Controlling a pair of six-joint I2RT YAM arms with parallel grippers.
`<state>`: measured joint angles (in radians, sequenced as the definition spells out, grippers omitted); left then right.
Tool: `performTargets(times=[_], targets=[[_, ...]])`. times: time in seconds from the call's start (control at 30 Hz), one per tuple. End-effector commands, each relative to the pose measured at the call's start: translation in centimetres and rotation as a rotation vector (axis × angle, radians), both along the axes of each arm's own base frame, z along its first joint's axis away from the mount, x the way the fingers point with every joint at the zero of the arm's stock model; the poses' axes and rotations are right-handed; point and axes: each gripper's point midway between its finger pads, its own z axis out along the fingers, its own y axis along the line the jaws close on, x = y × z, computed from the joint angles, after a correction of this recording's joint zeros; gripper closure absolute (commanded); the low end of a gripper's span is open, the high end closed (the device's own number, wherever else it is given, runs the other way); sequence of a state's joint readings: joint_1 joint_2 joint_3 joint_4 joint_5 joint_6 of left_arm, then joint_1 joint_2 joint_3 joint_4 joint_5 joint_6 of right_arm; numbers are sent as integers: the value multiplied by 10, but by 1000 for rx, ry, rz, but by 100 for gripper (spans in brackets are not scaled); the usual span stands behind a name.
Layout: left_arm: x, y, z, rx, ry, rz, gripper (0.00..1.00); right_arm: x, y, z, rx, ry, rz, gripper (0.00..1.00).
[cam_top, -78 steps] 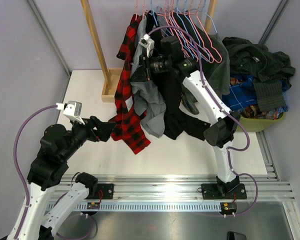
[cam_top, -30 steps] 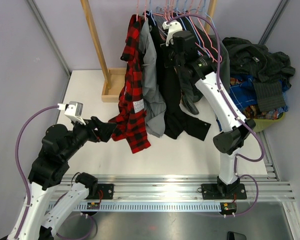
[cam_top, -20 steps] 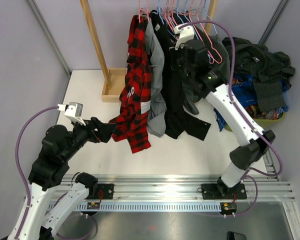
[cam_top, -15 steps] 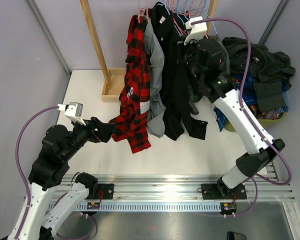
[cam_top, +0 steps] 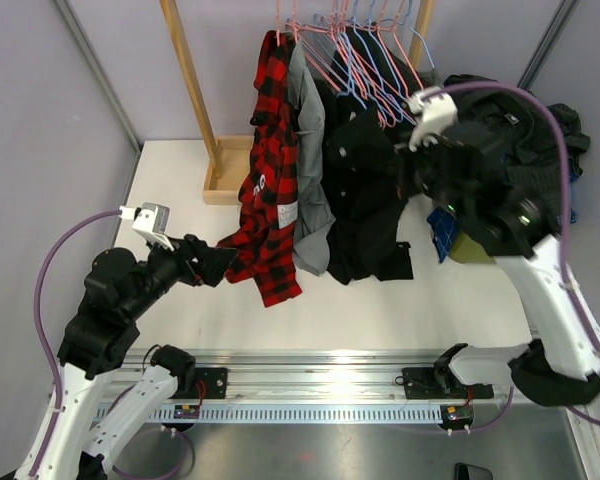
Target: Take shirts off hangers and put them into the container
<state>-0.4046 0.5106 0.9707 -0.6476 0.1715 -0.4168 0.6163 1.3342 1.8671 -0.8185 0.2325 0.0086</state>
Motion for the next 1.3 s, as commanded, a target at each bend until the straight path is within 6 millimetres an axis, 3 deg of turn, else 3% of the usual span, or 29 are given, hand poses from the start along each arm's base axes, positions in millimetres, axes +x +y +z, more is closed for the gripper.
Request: performTargets(times=[0.0, 0.03, 0.07, 0.17, 0.23, 0.27, 0.37, 0.47, 0.6, 0.73, 1.07, 1.27], targets=[[0, -18, 22, -48, -49, -95, 10, -97, -33, 7, 58, 107, 104, 100], [0, -21, 26, -57, -52, -106, 10, -117, -39, -13, 20, 217, 123, 100], [-1, -25, 32, -69, -69, -130, 10, -135, -32, -10, 58, 270, 189, 100], [-2, -31, 41, -87, -80, -164, 10, -180, -20, -29, 94, 436, 350, 100], [-5, -34, 50, -107, -93, -188, 10, -198, -16, -34, 118, 461, 423, 100], [-9, -38, 52, -116, -94, -215, 10, -216, -14, -36, 145, 483, 493, 100], [-19, -46, 63, -160, -115, -282, 10, -244, -6, -28, 214, 481, 639, 100], [-36, -59, 78, -210, -149, -408, 9, -251, 1, -24, 236, 473, 705, 100], [-65, -70, 109, -310, -255, -577, 4, -245, 17, -24, 256, 462, 781, 100], [-75, -72, 125, -352, -368, -637, 1, -235, 34, -26, 277, 453, 844, 100], [-56, -88, 105, -389, -333, -698, 1, -240, 53, -11, 336, 416, 996, 100], [-42, -93, 111, -392, -374, -689, 1, -251, 51, -12, 338, 423, 1050, 100]])
